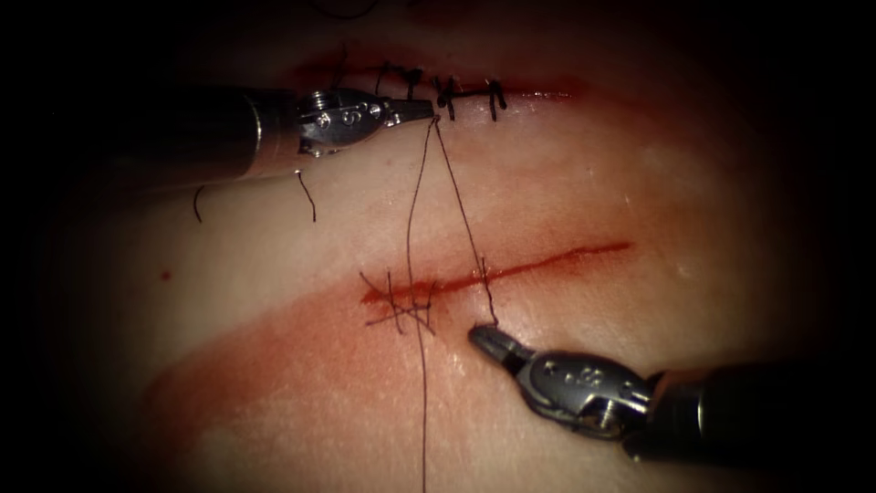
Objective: Wound Closure
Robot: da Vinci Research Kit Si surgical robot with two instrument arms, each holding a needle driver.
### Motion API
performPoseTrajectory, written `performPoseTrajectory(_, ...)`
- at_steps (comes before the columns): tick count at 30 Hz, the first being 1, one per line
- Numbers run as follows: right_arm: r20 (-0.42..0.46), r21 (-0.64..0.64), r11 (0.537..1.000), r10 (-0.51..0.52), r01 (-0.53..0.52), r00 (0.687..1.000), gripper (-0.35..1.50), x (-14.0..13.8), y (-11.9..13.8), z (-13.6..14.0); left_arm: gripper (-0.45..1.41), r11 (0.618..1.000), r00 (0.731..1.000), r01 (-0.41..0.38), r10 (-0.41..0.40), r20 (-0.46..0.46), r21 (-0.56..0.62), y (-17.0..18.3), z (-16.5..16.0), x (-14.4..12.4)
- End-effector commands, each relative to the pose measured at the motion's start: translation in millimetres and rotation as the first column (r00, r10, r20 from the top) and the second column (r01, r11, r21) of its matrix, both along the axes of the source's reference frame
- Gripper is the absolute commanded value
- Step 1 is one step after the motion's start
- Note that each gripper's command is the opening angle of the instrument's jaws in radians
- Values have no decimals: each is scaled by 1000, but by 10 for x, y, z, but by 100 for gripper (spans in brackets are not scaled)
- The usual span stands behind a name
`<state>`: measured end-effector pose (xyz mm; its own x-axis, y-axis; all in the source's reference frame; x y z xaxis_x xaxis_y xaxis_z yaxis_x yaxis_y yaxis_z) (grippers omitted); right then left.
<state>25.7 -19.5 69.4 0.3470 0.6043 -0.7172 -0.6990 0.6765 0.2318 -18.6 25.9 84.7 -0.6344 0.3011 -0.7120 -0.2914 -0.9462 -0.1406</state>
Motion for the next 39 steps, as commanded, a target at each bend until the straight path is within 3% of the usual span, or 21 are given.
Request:
performPoseTrajectory(1, 5, 6, 1000, -3, 3, 1000, -35, 4, -15, 8, -45, 1000, 1000, 3, -3, 1, -5, 2, 7, -6)
performPoseTrajectory(12, -18, 1, 1000, -31, 31, 999, -35, 5, -43, -12, -45, 999, 1000, 14, -14, -8, -32, 27, 15, -16)
performPoseTrajectory(17, -23, 1, 999, -35, 35, 999, -35, 5, -43, -11, -45, 999, 1000, 15, -16, -12, -34, 26, 15, -14)
performPoseTrajectory(21, -20, 5, 999, -34, 34, 999, -35, 6, -39, -8, -45, 999, 998, 42, -43, 48, 28, 14, 7, -9)
performPoseTrajectory(22, -22, 5, 999, -35, 35, 999, -35, 7, -38, -8, -23, 997, 996, 54, -57, 62, 53, 11, 5, -9)
performPoseTrajectory(23, -24, 5, 999, -36, 36, 999, -35, 8, -38, -7, 20, 994, 994, 70, -77, 79, 89, 8, 3, -8)
performPoseTrajectory(24, -23, 5, 999, -36, 36, 999, -35, 10, -38, -7, 41, 984, 988, 96, -113, 105, 151, 4, 1, -8)
performPoseTrajectory(26, -25, 6, 999, -36, 36, 999, -35, 12, -38, -7, 57, 961, 976, 137, -172, 131, 240, -4, -6, -6)
performPoseTrajectory(28, -27, 6, 999, -37, 37, 999, -35, 14, -38, -7, 86, 946, 970, 153, -199, 139, 286, -12, -13, -4)
performPoseTrajectory(39, -25, 0, 999, -46, 46, 999, -35, 17, -37, -7, 88, 922, 951, 52, -163, 261, 384, -39, -28, -14)
